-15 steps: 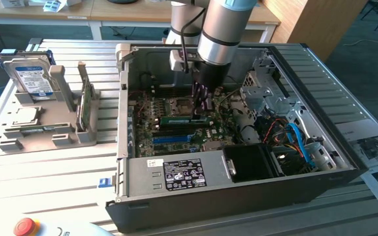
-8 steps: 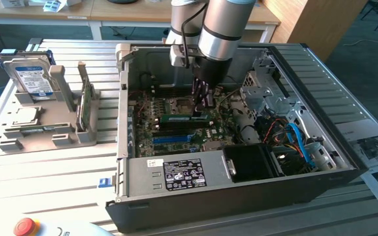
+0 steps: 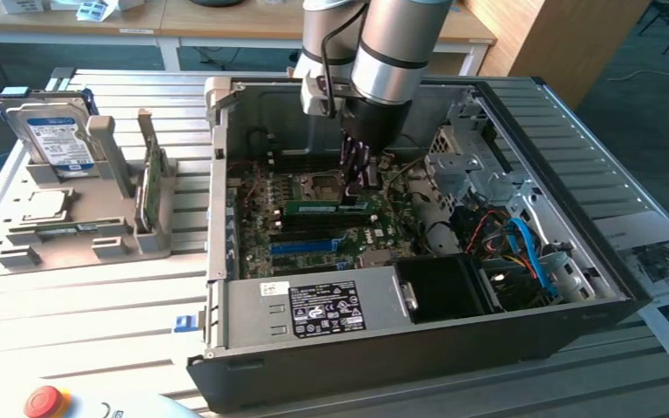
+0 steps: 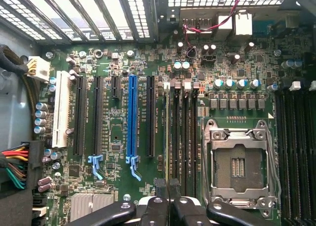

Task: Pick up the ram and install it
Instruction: 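Insert the ram into the slot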

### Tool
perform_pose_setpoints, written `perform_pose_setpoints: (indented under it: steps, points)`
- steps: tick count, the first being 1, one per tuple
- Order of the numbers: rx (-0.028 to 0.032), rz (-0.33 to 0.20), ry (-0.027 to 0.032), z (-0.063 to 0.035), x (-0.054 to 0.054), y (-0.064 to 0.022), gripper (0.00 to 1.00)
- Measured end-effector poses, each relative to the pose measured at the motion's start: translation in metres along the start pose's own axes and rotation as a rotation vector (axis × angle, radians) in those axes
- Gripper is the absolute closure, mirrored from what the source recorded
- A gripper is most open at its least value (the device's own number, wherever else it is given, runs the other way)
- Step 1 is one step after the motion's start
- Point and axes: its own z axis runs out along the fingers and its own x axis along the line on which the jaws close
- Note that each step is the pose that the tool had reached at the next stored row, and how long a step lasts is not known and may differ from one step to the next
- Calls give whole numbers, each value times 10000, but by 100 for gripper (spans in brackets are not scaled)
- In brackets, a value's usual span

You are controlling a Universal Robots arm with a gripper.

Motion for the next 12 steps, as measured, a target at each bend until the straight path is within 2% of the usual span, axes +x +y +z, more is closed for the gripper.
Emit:
perform_pose_setpoints:
  steps: [4, 9, 12]
  points:
    - [14, 4, 37, -1, -3, 3, 89]
    - [88, 18, 126, 0, -17, 17, 89]
    - [208, 29, 156, 1, -28, 36, 89]
